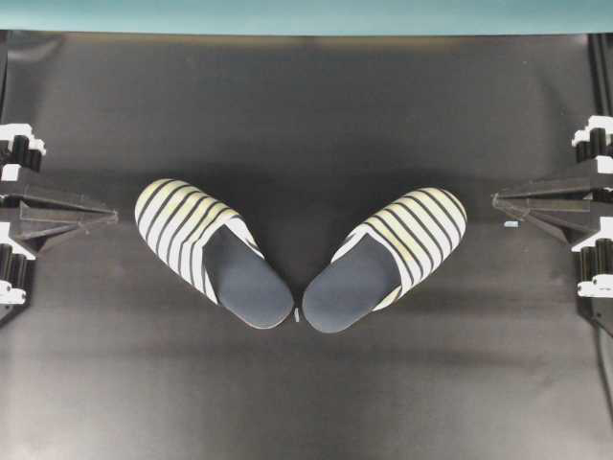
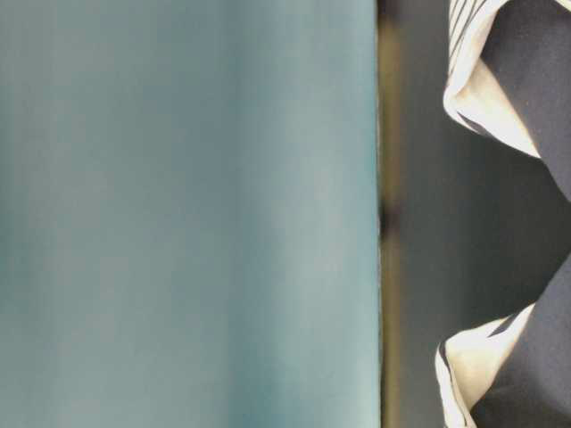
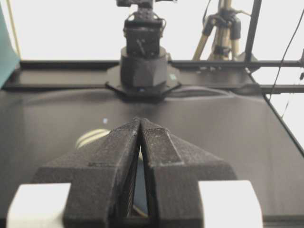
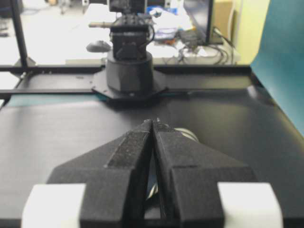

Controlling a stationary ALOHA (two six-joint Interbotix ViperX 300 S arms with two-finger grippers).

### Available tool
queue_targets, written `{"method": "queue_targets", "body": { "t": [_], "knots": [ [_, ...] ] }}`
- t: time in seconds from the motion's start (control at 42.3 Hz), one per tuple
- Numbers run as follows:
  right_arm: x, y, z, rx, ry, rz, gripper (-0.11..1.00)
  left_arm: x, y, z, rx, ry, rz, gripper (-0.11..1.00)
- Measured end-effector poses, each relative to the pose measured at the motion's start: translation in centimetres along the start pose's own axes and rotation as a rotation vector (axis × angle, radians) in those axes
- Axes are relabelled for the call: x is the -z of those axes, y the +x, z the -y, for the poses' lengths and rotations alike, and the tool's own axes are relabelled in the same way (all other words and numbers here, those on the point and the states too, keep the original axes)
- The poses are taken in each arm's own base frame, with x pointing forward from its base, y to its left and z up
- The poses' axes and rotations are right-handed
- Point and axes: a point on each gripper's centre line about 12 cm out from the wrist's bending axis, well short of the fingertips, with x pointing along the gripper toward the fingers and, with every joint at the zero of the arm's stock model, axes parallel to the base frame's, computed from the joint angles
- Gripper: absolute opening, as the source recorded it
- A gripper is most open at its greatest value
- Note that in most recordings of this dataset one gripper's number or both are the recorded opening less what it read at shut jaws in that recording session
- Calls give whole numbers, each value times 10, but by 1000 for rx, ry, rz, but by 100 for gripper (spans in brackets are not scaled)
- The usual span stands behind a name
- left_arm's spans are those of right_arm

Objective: Arrange the slippers with the left arm.
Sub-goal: 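Move the left gripper toward the left striped slipper's toe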

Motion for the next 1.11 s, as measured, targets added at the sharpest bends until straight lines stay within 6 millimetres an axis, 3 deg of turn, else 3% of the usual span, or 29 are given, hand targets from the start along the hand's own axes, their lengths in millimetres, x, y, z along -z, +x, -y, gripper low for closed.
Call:
{"method": "queue_targets", "body": {
  "t": [0.094, 0.165, 0.354, 0.567, 0.827, 1.11],
  "knots": [
    [1, 0, 0, 0, 1, -9, 8, 2, 4, 0, 3, -19, -43, 4],
    [4, 0, 0, 1, 0, -35, 1, 6, 11, 0, 2, -48, -111, 1],
    [16, -2, 0, 1, 2, -144, 1, 11, 29, -9, -61, -170, -257, 1],
    [22, -4, 0, 1, 2, -193, 1, 35, 43, -34, -225, -366, -463, 1],
    [22, -7, 0, 2, 5, -192, 1, 68, 62, -47, -367, -504, -755, 3],
    [25, -8, 0, 2, 3, -198, 1, 85, 96, -54, -444, -513, -1021, 40]
  ]
}}
